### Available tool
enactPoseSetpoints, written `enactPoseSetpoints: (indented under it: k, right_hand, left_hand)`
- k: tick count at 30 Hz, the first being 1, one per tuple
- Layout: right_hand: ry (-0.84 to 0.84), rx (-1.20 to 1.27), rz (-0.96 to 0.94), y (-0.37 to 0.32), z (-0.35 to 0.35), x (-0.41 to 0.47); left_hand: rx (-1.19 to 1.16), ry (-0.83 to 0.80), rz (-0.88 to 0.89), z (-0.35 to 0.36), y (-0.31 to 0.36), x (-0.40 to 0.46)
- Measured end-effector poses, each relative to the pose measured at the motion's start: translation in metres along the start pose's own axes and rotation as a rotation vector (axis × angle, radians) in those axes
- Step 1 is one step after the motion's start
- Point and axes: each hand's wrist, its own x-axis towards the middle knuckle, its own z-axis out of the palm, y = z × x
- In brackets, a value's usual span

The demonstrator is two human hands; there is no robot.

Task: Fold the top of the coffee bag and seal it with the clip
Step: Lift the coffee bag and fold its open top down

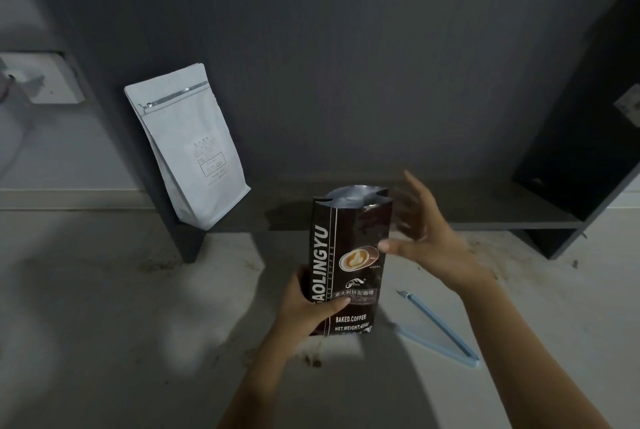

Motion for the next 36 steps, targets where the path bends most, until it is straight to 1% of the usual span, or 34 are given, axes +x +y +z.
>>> enactPoseSetpoints:
  k: [3,5,7,10,13,15,19,22,24,26,30,34,36]
  right_hand:
    - [-0.117,0.044,0.227,0.041,0.010,-0.007]
    - [-0.169,0.081,0.297,0.062,0.026,-0.013]
    - [-0.117,0.075,0.279,0.077,0.039,-0.017]
    - [-0.002,0.024,0.229,0.074,0.043,-0.013]
    - [0.040,0.119,0.144,0.066,0.039,-0.011]
    - [0.064,0.175,0.119,0.062,0.040,-0.010]
    - [0.107,0.131,0.147,0.059,0.048,-0.012]
    - [0.174,0.111,0.109,0.052,0.048,-0.013]
    - [0.149,0.094,0.084,0.049,0.047,-0.013]
    - [0.112,0.065,0.100,0.048,0.048,-0.015]
    - [0.128,0.089,0.131,0.044,0.048,-0.021]
    - [0.135,0.159,0.097,0.035,0.047,-0.021]
    - [0.155,0.177,0.067,0.030,0.051,-0.022]
  left_hand:
    - [0.013,-0.078,-0.019,-0.008,0.004,0.002]
    - [0.015,-0.162,-0.035,-0.009,0.006,0.001]
    - [0.048,-0.164,-0.047,-0.010,0.007,-0.001]
    - [0.089,-0.112,-0.027,-0.013,0.015,-0.006]
    - [0.094,-0.045,0.008,-0.020,0.016,-0.008]
    - [0.085,-0.040,0.023,-0.019,0.016,-0.009]
    - [0.048,-0.008,-0.006,-0.013,0.021,-0.012]
    - [0.076,-0.028,0.070,-0.014,0.033,-0.013]
    - [0.048,-0.023,0.138,-0.016,0.046,-0.014]
    - [0.042,-0.018,0.195,-0.015,0.055,-0.014]
    - [0.078,-0.025,0.251,-0.006,0.064,-0.019]
    - [0.112,-0.041,0.299,0.002,0.073,-0.019]
    - [0.157,-0.005,0.321,0.007,0.077,-0.020]
